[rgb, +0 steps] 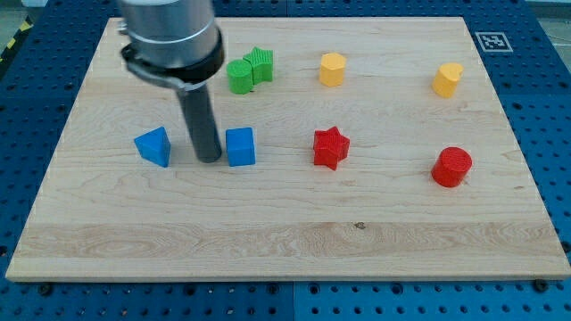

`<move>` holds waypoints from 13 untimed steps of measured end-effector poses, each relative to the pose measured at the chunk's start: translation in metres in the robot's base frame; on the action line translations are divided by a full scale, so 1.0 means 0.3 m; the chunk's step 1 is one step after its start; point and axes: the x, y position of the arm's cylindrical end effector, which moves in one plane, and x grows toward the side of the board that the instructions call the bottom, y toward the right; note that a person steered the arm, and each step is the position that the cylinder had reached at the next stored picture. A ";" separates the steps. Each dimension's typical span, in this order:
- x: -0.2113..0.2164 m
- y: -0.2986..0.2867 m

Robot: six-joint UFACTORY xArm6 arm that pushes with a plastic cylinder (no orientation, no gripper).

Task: Place the blue triangle above the blue cube

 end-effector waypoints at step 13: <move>-0.115 -0.045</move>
